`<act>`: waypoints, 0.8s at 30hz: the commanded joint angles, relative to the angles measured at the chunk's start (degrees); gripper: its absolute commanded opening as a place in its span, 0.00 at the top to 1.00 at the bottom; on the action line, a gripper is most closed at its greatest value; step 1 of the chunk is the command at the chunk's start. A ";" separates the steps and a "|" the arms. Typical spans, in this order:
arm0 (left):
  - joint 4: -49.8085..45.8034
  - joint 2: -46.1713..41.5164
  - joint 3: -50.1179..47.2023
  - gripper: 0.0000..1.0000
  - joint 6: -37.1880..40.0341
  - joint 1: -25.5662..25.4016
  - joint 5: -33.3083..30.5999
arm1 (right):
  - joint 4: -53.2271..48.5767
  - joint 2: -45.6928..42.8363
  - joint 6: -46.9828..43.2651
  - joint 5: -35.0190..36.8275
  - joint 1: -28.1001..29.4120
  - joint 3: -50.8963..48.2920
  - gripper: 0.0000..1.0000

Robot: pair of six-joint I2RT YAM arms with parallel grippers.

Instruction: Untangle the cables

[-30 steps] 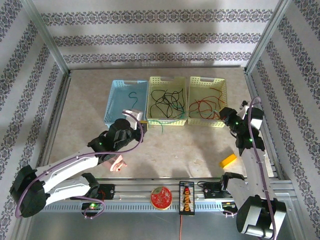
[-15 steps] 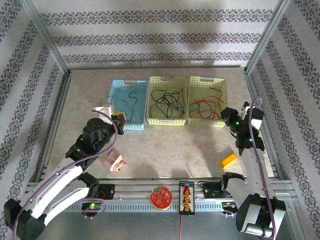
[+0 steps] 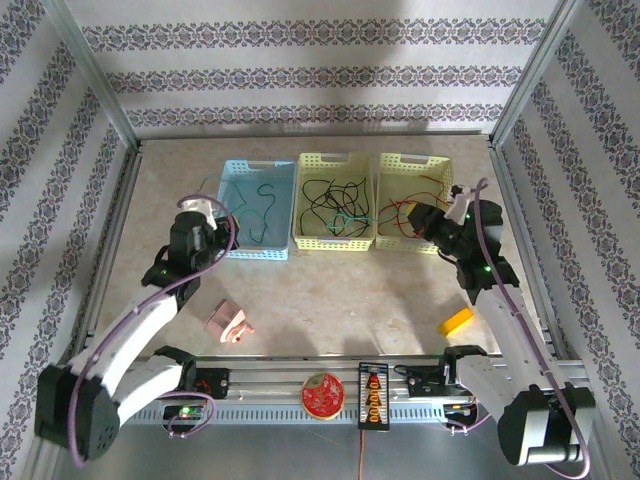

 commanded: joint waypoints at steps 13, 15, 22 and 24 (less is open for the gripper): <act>4.47 21.03 13.59 0.27 5.15 2.64 8.40 | -2.92 1.90 -6.88 1.82 8.58 4.60 1.00; 3.59 18.21 12.53 0.17 4.94 2.66 2.50 | -3.39 2.44 -7.62 2.98 10.21 5.39 1.00; -1.32 2.33 5.33 0.13 -1.32 2.60 -13.69 | -1.49 9.15 -8.35 7.67 17.23 8.78 1.00; -4.78 -2.41 2.65 0.13 -4.51 2.60 -17.79 | 0.51 13.93 -8.09 9.25 19.85 11.75 1.00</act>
